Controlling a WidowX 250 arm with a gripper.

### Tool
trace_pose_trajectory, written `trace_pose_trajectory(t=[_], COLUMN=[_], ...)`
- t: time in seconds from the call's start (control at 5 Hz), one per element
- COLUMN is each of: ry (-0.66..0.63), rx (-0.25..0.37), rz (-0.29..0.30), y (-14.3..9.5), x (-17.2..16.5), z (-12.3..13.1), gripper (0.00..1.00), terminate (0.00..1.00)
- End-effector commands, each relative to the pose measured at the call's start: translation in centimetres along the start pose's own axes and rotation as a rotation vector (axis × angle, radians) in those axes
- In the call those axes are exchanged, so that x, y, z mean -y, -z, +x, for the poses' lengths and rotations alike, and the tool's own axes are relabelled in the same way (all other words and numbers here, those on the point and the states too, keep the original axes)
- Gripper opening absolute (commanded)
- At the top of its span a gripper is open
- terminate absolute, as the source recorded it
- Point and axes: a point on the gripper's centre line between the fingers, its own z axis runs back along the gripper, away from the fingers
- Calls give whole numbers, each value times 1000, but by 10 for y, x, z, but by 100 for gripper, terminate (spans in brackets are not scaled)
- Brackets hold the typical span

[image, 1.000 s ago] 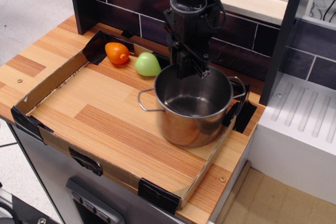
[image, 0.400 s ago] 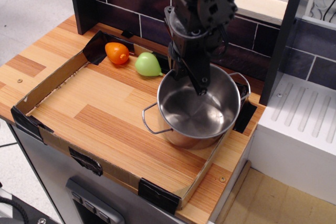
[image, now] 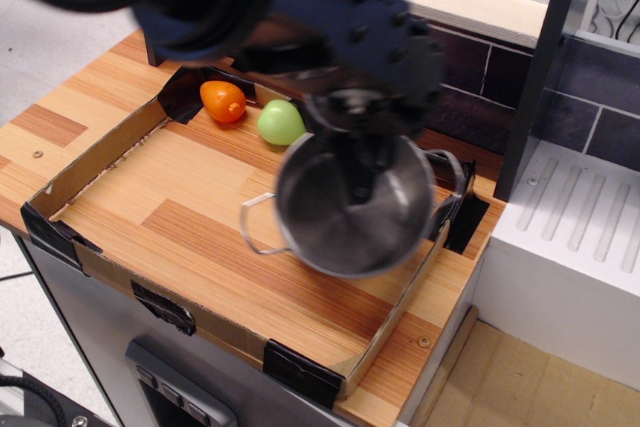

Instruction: Topple metal pot

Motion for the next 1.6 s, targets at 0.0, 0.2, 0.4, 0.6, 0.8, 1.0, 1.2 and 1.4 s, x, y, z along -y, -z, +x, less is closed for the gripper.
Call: trace_pose_trajectory(t=[0.0, 0.2, 0.4, 0.6, 0.8, 1.0, 1.2, 1.4], ry=[57, 86, 70, 105, 165, 173, 166, 137], rx=[24, 9, -33, -110, -85, -72, -93, -114], rz=[195, 221, 186, -18, -20, -26, -117, -186], y=[7, 16, 17, 3, -9, -12, -25, -39], x=[-21, -19, -15, -2, 12, 21, 22, 12], z=[-18, -25, -25, -29, -36, -41, -43, -44], gripper=[0, 0, 0, 100, 100, 100, 100, 100], terminate=[0, 0, 0, 0, 0, 0, 0, 0])
